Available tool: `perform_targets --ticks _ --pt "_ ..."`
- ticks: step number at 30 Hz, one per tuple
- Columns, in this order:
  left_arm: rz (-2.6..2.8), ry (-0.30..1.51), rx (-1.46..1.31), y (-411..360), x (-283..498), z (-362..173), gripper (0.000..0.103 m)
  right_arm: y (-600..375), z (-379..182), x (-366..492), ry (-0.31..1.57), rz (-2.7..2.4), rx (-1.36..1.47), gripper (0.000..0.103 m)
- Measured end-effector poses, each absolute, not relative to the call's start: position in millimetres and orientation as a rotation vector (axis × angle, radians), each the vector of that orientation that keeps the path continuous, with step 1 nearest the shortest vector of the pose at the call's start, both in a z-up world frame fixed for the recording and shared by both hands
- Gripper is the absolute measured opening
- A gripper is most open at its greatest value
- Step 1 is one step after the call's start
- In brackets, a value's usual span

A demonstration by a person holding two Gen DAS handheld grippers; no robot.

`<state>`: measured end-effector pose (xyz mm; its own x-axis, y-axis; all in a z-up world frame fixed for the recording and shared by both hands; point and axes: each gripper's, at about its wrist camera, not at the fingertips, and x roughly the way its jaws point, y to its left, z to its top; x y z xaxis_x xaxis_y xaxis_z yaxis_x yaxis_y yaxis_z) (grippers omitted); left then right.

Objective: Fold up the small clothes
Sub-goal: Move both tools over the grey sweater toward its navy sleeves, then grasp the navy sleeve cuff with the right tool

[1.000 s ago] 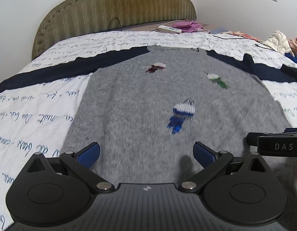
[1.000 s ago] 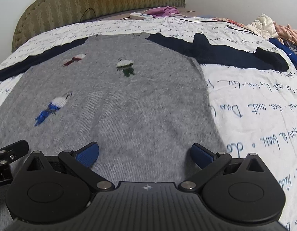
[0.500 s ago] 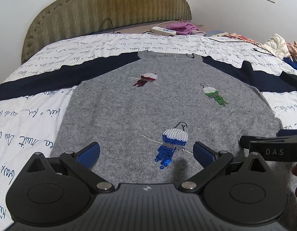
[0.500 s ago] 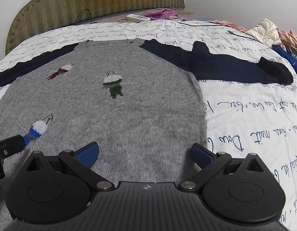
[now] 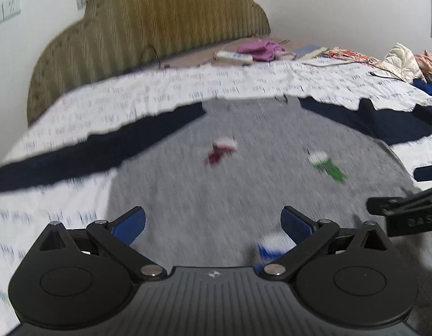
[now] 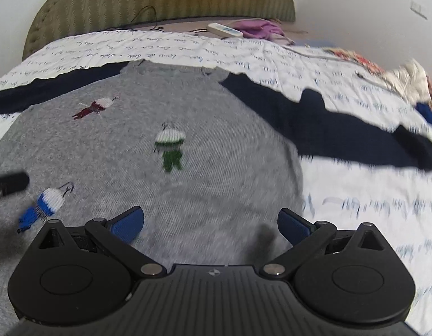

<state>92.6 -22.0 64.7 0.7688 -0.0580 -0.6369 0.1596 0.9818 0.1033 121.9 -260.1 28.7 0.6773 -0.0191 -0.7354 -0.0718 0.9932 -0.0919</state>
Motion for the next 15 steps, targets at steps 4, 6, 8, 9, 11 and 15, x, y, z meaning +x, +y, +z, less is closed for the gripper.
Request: perform_targets --ticks 4,6,8,9,11,15 --pt "-0.135 0.665 0.164 -25 112 79 0.103 -267 43 139 0.843 0.065 -0.113 0.103" --pt "-0.145 0.662 0.189 -28 123 86 0.103 -270 52 149 0.859 0.087 -0.12 0.103" --pt "-0.141 0.649 0.226 -31 134 90 0.103 -272 61 158 0.861 0.098 -0.146 0.103" --pt "-0.133 0.643 0.243 -33 139 92 0.103 -272 66 162 0.857 0.101 -0.165 0.103" --pt "-0.116 0.646 0.236 -34 149 93 0.103 -272 73 168 0.844 0.1 -0.204 0.103" --pt "-0.105 0.683 0.113 -29 159 81 0.103 -276 78 174 0.811 0.091 -0.224 0.103"
